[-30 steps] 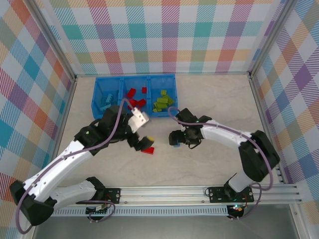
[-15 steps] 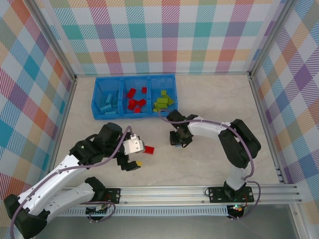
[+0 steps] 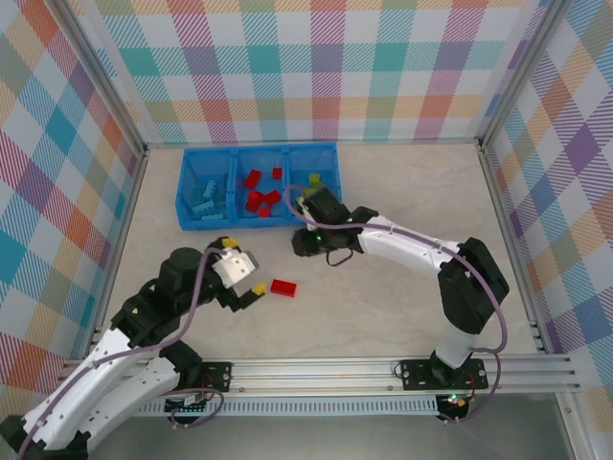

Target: Sort the legos into containers by color

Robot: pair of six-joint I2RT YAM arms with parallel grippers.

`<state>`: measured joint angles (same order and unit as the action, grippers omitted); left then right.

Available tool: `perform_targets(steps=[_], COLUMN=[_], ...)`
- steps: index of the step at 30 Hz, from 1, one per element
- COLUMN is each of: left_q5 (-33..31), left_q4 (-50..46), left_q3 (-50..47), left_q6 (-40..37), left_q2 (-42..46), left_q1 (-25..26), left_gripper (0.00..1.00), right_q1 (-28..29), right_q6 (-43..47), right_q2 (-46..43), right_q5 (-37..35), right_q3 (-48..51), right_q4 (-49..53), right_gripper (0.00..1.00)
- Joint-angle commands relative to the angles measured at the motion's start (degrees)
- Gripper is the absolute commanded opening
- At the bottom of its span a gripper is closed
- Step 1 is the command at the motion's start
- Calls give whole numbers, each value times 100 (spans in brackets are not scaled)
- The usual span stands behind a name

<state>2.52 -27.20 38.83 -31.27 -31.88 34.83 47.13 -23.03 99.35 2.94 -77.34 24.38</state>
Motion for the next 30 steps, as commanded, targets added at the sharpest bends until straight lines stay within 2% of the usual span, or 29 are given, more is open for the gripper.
perform_targets(steps=[1, 5, 8, 10, 17, 25, 26, 29, 30], left_q5=[-1097, -1618, -2363, -2530, -2519, -2370, -2374, -2361, -2353], left_q4=[988, 765, 813, 858, 1039, 936, 936, 936, 941], left_q3=[-13, 64, 22, -69, -275, -202, -200, -209, -209], left_q6=[922, 681, 841, 783, 724, 718, 726, 749, 774], left_q2=[334, 510, 657, 778, 1036, 841, 833, 841, 841], left_q1=[-380, -659, -687, -714, -768, -819, -826, -822, -820], left_gripper=[100, 100, 100, 100, 100, 100, 100, 100, 100], right_q1=[103, 94, 99, 93, 37, -19, -28, -55, -60], right_q6=[431, 653, 738, 763, 792, 721, 736, 814, 839], right_q2=[424, 1186, 1919, 2358, 3533, 4562, 4689, 5013, 5085], right_q5=[419, 922, 1323, 1309, 1266, 1178, 1142, 1009, 1004], right_q3=[-854, -1461, -2162, -2600, -3901, -5512, -5764, -6441, -6590], right_q4=[-895, -2136, -2652, -2826, -3074, -2408, -2216, -1692, -1566], right_gripper=[26, 25, 28, 28, 25, 25, 26, 48, 52])
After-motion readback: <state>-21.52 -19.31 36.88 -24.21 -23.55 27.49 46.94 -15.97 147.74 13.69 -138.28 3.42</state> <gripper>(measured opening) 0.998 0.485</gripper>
